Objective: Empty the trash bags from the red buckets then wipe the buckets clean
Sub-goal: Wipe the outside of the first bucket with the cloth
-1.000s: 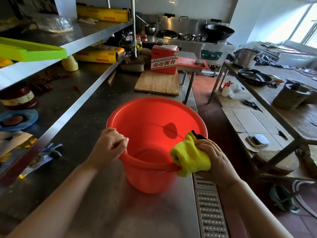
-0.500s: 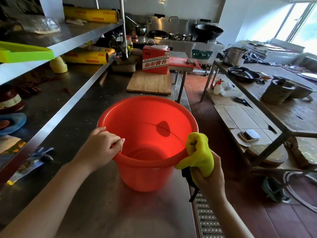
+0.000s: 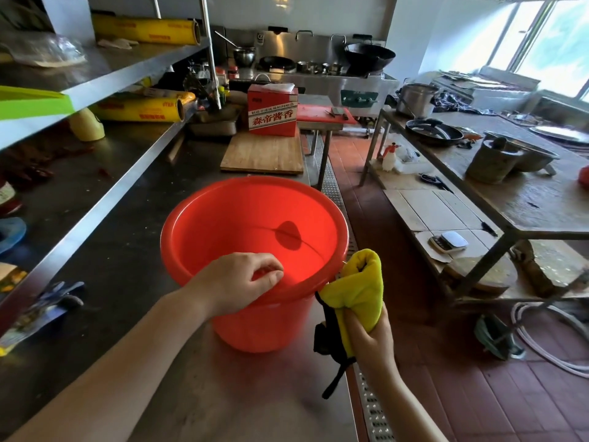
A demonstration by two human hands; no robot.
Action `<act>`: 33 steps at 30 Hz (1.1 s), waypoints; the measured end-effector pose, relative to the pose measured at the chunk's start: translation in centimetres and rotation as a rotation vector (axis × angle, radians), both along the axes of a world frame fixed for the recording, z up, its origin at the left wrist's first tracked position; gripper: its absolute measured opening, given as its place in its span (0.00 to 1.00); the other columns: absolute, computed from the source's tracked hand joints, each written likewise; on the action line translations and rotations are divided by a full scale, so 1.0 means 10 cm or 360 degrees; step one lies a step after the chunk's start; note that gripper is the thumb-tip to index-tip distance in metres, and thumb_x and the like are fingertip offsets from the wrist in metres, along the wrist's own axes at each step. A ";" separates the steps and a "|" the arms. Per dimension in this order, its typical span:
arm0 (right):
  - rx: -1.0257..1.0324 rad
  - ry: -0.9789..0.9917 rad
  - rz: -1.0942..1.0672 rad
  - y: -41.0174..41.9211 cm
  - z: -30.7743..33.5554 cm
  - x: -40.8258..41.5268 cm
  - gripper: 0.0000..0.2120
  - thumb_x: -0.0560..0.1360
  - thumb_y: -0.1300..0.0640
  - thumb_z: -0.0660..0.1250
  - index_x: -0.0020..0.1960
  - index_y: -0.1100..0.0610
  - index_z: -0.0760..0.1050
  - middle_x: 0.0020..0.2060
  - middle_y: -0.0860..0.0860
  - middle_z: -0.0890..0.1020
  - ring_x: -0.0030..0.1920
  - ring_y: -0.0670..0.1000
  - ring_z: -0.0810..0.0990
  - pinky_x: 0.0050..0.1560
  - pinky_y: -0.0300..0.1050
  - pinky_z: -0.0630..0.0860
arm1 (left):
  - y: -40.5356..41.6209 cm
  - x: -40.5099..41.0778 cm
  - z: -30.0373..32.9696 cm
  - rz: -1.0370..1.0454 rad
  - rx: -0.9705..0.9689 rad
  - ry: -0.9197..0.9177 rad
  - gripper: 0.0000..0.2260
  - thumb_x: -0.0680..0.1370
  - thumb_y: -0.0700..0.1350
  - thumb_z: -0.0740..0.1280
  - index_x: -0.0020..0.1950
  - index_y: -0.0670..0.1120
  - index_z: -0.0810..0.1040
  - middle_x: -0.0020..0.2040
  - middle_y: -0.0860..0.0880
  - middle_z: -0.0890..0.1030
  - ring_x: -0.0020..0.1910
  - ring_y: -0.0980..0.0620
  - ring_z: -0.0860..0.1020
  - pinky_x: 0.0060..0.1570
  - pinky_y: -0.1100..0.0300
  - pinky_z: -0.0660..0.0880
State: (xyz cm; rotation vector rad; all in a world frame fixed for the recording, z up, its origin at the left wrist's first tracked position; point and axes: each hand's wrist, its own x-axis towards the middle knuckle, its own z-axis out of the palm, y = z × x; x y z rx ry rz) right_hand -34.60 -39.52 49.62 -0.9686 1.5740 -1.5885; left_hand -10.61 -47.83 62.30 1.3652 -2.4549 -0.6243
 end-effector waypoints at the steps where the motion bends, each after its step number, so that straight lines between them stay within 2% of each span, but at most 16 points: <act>1: 0.0039 -0.0021 0.0015 0.01 -0.03 0.00 0.18 0.67 0.54 0.70 0.56 0.54 0.73 0.44 0.59 0.83 0.40 0.52 0.82 0.39 0.48 0.79 | 0.01 -0.07 0.02 -0.0027 0.0022 0.0017 0.13 0.81 0.59 0.61 0.64 0.59 0.76 0.58 0.61 0.80 0.58 0.59 0.77 0.58 0.55 0.75; 4: 0.0171 -0.0066 0.0063 0.07 -0.13 0.00 0.18 0.67 0.52 0.70 0.55 0.54 0.74 0.44 0.57 0.83 0.39 0.49 0.82 0.39 0.46 0.79 | 0.03 -0.30 0.04 -0.0119 0.0081 0.0034 0.20 0.80 0.59 0.62 0.72 0.60 0.68 0.66 0.59 0.77 0.63 0.58 0.75 0.63 0.56 0.72; 8: 0.0303 -0.0057 0.0110 0.12 -0.23 0.01 0.19 0.67 0.50 0.70 0.56 0.54 0.75 0.44 0.56 0.84 0.43 0.53 0.84 0.43 0.48 0.80 | 0.01 -0.59 0.01 -0.0214 0.0074 -0.0092 0.29 0.80 0.58 0.62 0.79 0.62 0.54 0.76 0.55 0.65 0.71 0.52 0.70 0.65 0.57 0.67; 12: 0.0348 -0.0129 0.0131 0.12 -0.26 0.01 0.09 0.76 0.60 0.71 0.54 0.56 0.75 0.44 0.58 0.84 0.41 0.52 0.83 0.41 0.47 0.80 | -0.02 -0.77 -0.06 -0.0284 0.0034 -0.0237 0.34 0.80 0.58 0.63 0.80 0.61 0.47 0.79 0.54 0.59 0.75 0.50 0.64 0.70 0.55 0.65; 15: 0.0387 -0.0180 0.0128 0.14 -0.25 0.01 0.12 0.73 0.54 0.71 0.54 0.54 0.75 0.46 0.59 0.84 0.47 0.61 0.84 0.49 0.59 0.80 | -0.02 -0.83 -0.10 -0.0295 -0.0008 -0.0322 0.34 0.80 0.56 0.63 0.80 0.60 0.47 0.77 0.51 0.65 0.73 0.47 0.68 0.68 0.53 0.67; 17: 0.0396 -0.0169 0.0125 0.16 -0.24 -0.01 0.13 0.71 0.52 0.71 0.54 0.53 0.75 0.46 0.59 0.84 0.48 0.62 0.83 0.50 0.60 0.80 | -0.02 -0.85 -0.12 -0.0301 -0.0058 -0.0337 0.33 0.81 0.55 0.63 0.80 0.60 0.48 0.73 0.49 0.71 0.69 0.46 0.71 0.65 0.53 0.69; 22: 0.0429 -0.0140 0.0107 0.17 -0.28 -0.08 0.08 0.76 0.58 0.71 0.54 0.53 0.75 0.45 0.57 0.84 0.47 0.59 0.84 0.50 0.57 0.81 | 0.01 -0.84 -0.14 -0.0295 -0.0208 -0.0335 0.30 0.82 0.54 0.61 0.81 0.57 0.50 0.66 0.46 0.77 0.64 0.44 0.75 0.60 0.54 0.70; 26: 0.0426 -0.0127 0.0130 0.17 -0.22 -0.10 0.10 0.76 0.58 0.71 0.56 0.53 0.75 0.45 0.56 0.84 0.47 0.56 0.84 0.49 0.55 0.81 | 0.03 -0.80 -0.13 -0.0306 -0.0182 -0.0275 0.30 0.82 0.53 0.61 0.81 0.57 0.51 0.68 0.47 0.76 0.66 0.45 0.74 0.62 0.54 0.69; 31: 0.0359 -0.0157 0.0142 0.14 -0.08 -0.12 0.09 0.77 0.60 0.69 0.55 0.52 0.74 0.45 0.54 0.84 0.43 0.50 0.83 0.40 0.40 0.80 | 0.06 -0.74 -0.05 -0.0280 -0.0170 -0.0093 0.30 0.82 0.51 0.63 0.81 0.55 0.53 0.68 0.46 0.76 0.66 0.46 0.74 0.63 0.55 0.69; 33: 0.0344 -0.0151 0.0147 0.11 -0.04 -0.11 0.09 0.77 0.60 0.69 0.55 0.52 0.74 0.45 0.55 0.84 0.44 0.52 0.83 0.42 0.43 0.80 | 0.06 -0.70 0.02 -0.0246 -0.0180 0.0035 0.30 0.82 0.51 0.63 0.80 0.55 0.54 0.69 0.46 0.76 0.67 0.47 0.74 0.64 0.55 0.69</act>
